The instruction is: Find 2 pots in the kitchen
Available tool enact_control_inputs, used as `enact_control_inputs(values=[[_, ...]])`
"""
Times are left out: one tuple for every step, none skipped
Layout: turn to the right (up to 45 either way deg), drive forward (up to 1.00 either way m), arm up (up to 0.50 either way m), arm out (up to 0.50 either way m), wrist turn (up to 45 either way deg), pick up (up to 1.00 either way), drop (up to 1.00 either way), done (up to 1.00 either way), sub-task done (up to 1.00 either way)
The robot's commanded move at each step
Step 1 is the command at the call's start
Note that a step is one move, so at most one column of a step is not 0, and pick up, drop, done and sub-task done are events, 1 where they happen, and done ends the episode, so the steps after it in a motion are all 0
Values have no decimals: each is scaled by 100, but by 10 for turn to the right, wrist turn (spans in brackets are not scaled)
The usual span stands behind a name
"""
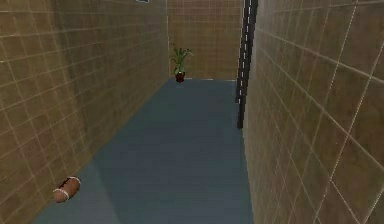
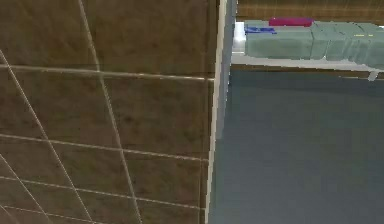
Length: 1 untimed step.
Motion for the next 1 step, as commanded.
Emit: enact_control_inputs(values=[[-450, 0, 0, 0, 0, 0, 0, 0, 0]])
